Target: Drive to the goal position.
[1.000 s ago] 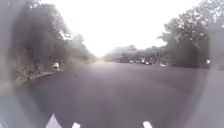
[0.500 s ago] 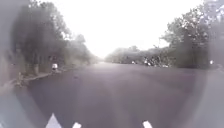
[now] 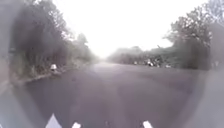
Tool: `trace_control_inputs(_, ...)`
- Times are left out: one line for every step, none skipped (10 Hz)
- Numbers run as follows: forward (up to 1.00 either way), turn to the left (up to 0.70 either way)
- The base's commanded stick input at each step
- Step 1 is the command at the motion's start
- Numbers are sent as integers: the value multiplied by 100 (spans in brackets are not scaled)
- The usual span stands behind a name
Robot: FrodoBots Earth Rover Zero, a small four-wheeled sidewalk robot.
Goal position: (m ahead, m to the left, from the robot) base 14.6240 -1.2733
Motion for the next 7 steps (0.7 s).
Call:
trace_control_inputs(70, 0)
trace_control_inputs(70, 0)
trace_control_inputs(70, 0)
trace_control_inputs(70, 0)
trace_control_inputs(70, 0)
trace_control_inputs(70, 0)
trace_control_inputs(70, 0)
